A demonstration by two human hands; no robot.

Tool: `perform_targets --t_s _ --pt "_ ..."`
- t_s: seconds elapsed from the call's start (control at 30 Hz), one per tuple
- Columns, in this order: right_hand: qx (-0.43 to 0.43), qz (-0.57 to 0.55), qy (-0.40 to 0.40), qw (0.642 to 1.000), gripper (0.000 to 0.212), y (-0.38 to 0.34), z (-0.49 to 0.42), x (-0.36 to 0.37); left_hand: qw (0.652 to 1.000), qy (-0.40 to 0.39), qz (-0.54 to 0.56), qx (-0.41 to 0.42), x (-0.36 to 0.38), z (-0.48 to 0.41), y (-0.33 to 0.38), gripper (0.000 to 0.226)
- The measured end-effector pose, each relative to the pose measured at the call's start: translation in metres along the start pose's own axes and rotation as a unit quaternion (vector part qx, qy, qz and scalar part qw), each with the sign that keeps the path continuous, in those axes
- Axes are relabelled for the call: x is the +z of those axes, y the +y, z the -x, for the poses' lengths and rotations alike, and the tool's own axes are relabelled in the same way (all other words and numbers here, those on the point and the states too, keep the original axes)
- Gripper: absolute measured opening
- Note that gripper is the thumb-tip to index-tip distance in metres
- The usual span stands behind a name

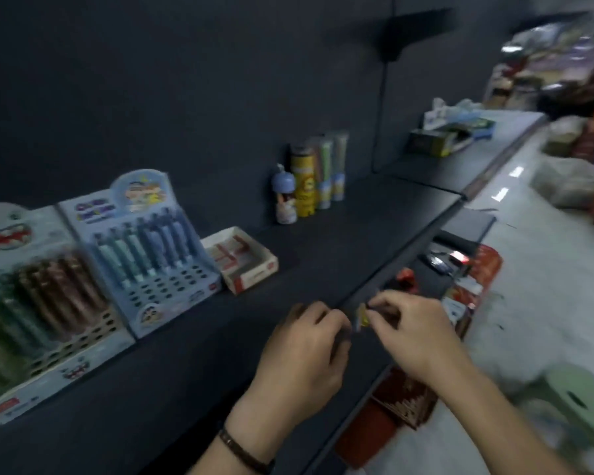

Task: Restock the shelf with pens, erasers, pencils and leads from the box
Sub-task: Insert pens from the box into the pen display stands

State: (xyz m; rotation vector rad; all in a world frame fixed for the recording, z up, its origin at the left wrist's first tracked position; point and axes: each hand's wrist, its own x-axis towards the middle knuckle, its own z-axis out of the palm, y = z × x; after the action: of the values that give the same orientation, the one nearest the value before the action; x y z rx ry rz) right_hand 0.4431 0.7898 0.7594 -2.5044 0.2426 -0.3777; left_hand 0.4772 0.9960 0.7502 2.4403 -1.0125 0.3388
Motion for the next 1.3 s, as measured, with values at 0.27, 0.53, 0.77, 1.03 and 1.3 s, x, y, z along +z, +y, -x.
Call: perform_targets --t_s 0.27,0.53,0.77,1.03,1.3 --pt "0.263 0.051 -0.020 0.963 0.024 0.243 0.152 -0.076 0.964 -0.232 0.006 0.133 0.180 -0.035 0.168 0.019" --pt "0.458 0.018 -0.079 0.885 0.037 0.448 0.347 -0.159 0.865 -0.445 -0.026 0.231 0.372 -0.036 0.378 0.025" --pt "0.579 -0.003 -0.093 0.810 0.038 0.573 0.434 -0.222 0.775 -0.562 -0.040 0.287 0.504 -0.035 0.520 0.026" --pt "0.651 -0.041 -0.115 0.749 0.038 0.756 0.474 -0.241 0.697 -0.658 0.007 0.285 0.715 -0.054 0.607 0.022" --pt "0.657 -0.073 -0.179 0.729 0.040 0.991 0.514 -0.168 0.666 -0.714 0.019 0.218 0.973 -0.025 0.649 0.026"
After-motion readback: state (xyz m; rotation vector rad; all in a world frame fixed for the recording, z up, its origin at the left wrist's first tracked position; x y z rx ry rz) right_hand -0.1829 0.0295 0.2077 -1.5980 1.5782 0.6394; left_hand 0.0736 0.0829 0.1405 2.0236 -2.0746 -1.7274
